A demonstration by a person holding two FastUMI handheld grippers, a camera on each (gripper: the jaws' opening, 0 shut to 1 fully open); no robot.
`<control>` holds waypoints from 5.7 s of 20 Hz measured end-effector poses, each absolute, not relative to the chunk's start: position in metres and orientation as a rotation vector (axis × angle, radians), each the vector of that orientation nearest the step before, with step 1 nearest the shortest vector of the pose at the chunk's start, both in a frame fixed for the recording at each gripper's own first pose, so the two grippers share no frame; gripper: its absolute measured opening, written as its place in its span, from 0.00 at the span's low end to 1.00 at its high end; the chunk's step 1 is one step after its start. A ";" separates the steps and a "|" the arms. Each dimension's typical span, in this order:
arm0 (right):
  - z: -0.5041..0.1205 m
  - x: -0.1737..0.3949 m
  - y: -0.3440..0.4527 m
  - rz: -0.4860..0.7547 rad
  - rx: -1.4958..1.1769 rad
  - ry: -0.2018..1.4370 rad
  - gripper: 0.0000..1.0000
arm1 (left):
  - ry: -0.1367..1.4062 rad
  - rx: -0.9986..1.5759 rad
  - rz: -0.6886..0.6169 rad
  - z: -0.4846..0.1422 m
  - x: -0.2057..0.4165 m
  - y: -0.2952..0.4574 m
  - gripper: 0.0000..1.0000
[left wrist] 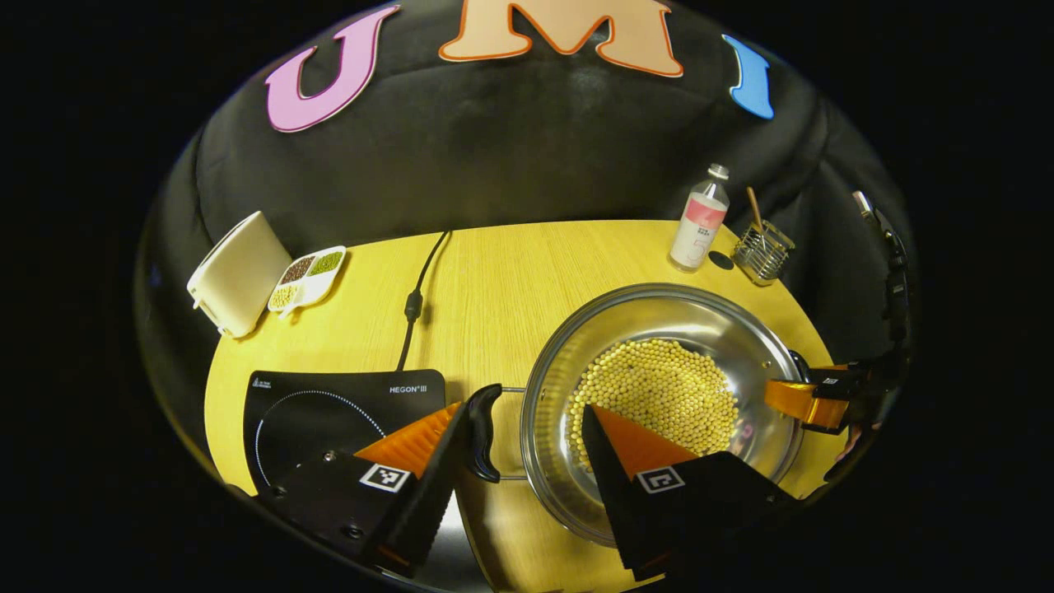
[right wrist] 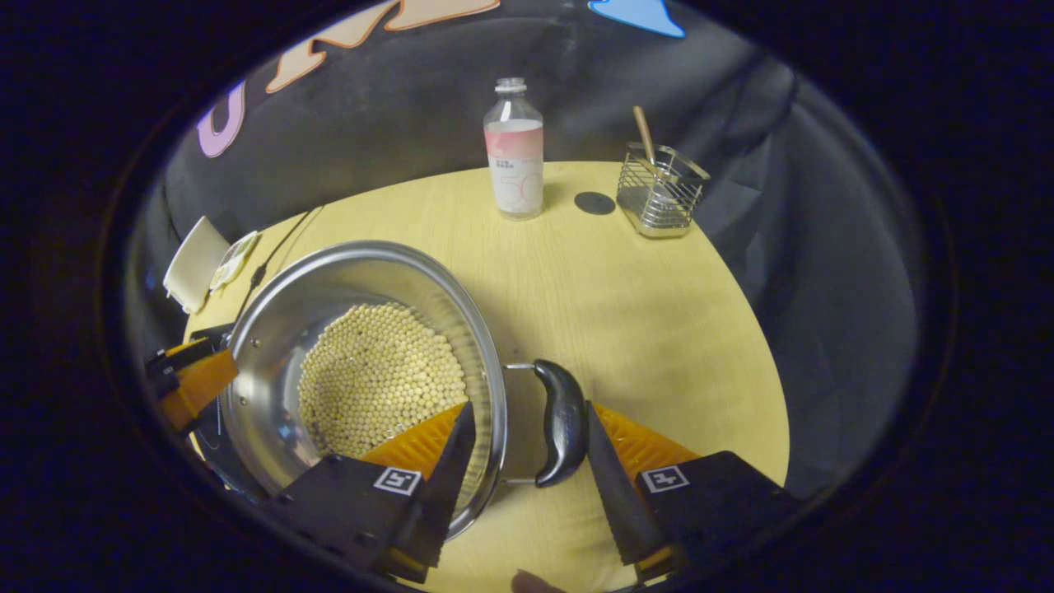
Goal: First push the handle of the pot to place it horizontally, then grasp the pot with both hands and set it on the induction cooktop.
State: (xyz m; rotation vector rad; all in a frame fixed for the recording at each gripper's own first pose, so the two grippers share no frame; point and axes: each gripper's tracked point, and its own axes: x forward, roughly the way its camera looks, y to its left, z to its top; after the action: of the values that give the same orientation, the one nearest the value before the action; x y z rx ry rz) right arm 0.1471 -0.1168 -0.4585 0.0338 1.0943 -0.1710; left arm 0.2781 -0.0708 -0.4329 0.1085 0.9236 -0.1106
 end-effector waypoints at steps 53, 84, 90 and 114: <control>-0.412 0.144 -0.072 -0.134 0.195 1.094 0.62 | 1.102 -0.029 -0.028 -0.391 0.215 -0.007 0.58; -0.367 0.119 0.178 -0.041 0.228 1.072 0.54 | 1.050 0.058 0.066 -0.322 0.173 0.226 0.58; -0.395 0.124 0.207 -0.113 0.226 1.105 0.55 | 1.079 0.074 0.010 -0.354 0.192 0.259 0.57; -0.419 0.137 0.210 -0.088 0.230 1.076 0.65 | 0.900 0.089 0.003 -0.362 0.220 0.274 0.70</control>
State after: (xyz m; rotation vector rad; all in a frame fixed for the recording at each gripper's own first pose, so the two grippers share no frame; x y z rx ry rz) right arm 0.1374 0.2101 -0.4186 0.2303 1.0761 -0.0882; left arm 0.2201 0.2736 -0.3622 0.0887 0.9003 0.0027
